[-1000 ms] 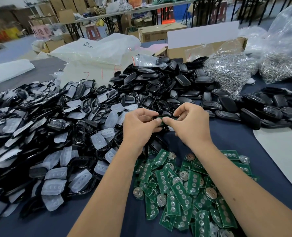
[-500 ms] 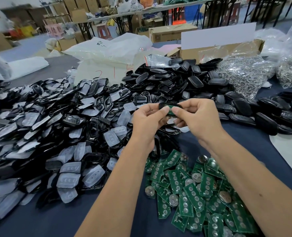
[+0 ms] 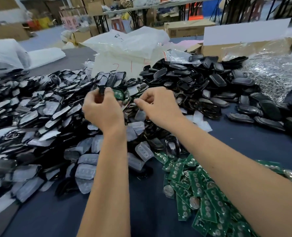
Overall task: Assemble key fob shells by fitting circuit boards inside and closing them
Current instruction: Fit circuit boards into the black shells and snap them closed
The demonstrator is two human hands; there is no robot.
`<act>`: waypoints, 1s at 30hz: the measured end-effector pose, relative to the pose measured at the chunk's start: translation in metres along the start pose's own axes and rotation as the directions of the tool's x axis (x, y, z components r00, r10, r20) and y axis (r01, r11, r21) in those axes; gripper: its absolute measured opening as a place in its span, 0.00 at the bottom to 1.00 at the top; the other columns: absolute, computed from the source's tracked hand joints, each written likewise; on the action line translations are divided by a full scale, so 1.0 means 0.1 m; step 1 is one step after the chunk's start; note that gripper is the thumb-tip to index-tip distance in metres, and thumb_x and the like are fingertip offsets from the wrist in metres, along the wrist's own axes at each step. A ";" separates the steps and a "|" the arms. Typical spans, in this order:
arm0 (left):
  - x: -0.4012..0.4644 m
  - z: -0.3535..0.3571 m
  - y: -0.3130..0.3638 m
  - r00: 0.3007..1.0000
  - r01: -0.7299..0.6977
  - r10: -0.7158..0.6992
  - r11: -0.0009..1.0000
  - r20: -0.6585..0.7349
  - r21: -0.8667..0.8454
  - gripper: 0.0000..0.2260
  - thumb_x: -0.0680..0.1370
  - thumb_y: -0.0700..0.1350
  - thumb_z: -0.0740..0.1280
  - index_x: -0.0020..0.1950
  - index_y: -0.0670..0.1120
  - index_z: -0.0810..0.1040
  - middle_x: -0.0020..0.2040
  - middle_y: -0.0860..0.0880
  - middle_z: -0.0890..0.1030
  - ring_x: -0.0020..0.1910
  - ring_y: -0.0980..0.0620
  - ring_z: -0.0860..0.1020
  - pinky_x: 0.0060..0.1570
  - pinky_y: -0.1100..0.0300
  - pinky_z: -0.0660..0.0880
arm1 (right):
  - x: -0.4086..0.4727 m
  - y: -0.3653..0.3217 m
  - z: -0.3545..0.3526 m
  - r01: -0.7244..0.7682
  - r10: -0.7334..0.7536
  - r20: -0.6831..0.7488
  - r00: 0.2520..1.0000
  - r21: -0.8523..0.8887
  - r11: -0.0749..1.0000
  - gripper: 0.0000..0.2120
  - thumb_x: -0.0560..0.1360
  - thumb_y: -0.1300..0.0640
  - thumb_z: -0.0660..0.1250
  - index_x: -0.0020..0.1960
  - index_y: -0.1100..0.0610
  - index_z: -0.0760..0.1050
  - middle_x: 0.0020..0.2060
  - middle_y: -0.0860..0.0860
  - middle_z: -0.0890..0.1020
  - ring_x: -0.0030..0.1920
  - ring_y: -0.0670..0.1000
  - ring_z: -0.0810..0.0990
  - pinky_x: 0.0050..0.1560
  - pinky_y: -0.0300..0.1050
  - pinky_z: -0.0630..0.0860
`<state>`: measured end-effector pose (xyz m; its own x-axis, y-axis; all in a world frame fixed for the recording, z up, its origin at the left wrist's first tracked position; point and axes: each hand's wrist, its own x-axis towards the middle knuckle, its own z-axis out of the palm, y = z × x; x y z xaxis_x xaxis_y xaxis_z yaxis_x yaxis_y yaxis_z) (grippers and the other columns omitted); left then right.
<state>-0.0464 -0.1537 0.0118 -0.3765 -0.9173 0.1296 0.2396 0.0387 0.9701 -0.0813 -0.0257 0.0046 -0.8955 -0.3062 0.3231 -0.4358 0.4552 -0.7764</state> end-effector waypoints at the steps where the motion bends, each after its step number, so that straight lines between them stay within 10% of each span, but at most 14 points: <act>1: 0.07 -0.04 -0.01 0.997 0.014 -0.013 1.000 -0.081 0.009 0.07 0.75 0.43 0.72 0.40 0.50 0.77 0.41 0.46 0.83 0.34 0.46 0.84 0.36 0.49 0.81 | 0.05 -0.05 0.08 0.041 -0.040 0.018 0.999 -0.050 0.998 0.13 0.79 0.49 0.73 0.41 0.57 0.84 0.33 0.49 0.84 0.36 0.49 0.82 0.40 0.40 0.75; 5: 0.25 -0.18 -0.01 0.951 0.037 -0.044 0.999 -0.307 -0.028 0.06 0.75 0.44 0.72 0.41 0.47 0.76 0.42 0.46 0.83 0.39 0.44 0.83 0.44 0.44 0.82 | 0.28 -0.27 0.44 0.201 -0.183 0.097 0.978 -0.250 0.947 0.08 0.81 0.53 0.70 0.47 0.56 0.84 0.42 0.50 0.85 0.46 0.53 0.81 0.54 0.49 0.77; 10: 0.28 -0.20 -0.01 0.930 -0.018 -0.025 0.993 -0.367 -0.113 0.06 0.75 0.42 0.71 0.43 0.40 0.78 0.42 0.39 0.83 0.36 0.35 0.82 0.29 0.47 0.81 | 0.52 -0.45 0.74 0.466 -0.389 0.258 0.885 -0.530 0.709 0.16 0.80 0.66 0.63 0.66 0.55 0.78 0.60 0.53 0.79 0.65 0.58 0.73 0.59 0.50 0.76; 19: 0.29 -0.18 -0.02 0.938 0.002 -0.067 0.982 -0.339 -0.186 0.06 0.75 0.40 0.71 0.41 0.43 0.75 0.41 0.41 0.80 0.35 0.35 0.80 0.32 0.50 0.79 | 0.55 -0.55 0.90 0.468 -0.359 0.307 0.882 -0.669 0.577 0.12 0.79 0.65 0.62 0.55 0.53 0.80 0.52 0.53 0.84 0.61 0.57 0.77 0.58 0.51 0.71; 25: 0.10 -0.07 -0.04 0.989 -0.013 -0.019 0.978 -0.149 -0.210 0.04 0.80 0.39 0.70 0.51 0.38 0.81 0.35 0.49 0.79 0.24 0.53 0.75 0.25 0.61 0.73 | 0.42 -0.36 0.45 0.042 -0.071 -0.187 0.980 -0.153 0.987 0.08 0.83 0.59 0.65 0.50 0.58 0.83 0.43 0.53 0.83 0.44 0.55 0.78 0.37 0.45 0.66; 30: -0.46 0.20 -0.13 0.916 -0.096 0.066 0.994 0.397 0.057 0.10 0.80 0.41 0.71 0.41 0.54 0.82 0.32 0.53 0.82 0.30 0.51 0.78 0.35 0.48 0.80 | 0.17 0.24 -0.34 -0.207 0.354 -0.285 0.891 0.439 0.874 0.11 0.82 0.59 0.66 0.47 0.66 0.82 0.39 0.53 0.82 0.41 0.51 0.75 0.50 0.50 0.77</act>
<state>-0.0503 -0.1039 -0.0030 -0.6839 -0.6800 0.2644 0.2237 0.1495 0.9631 -0.1104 0.0080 0.0098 -0.9778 0.1271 0.1668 -0.1555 0.0946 -0.9833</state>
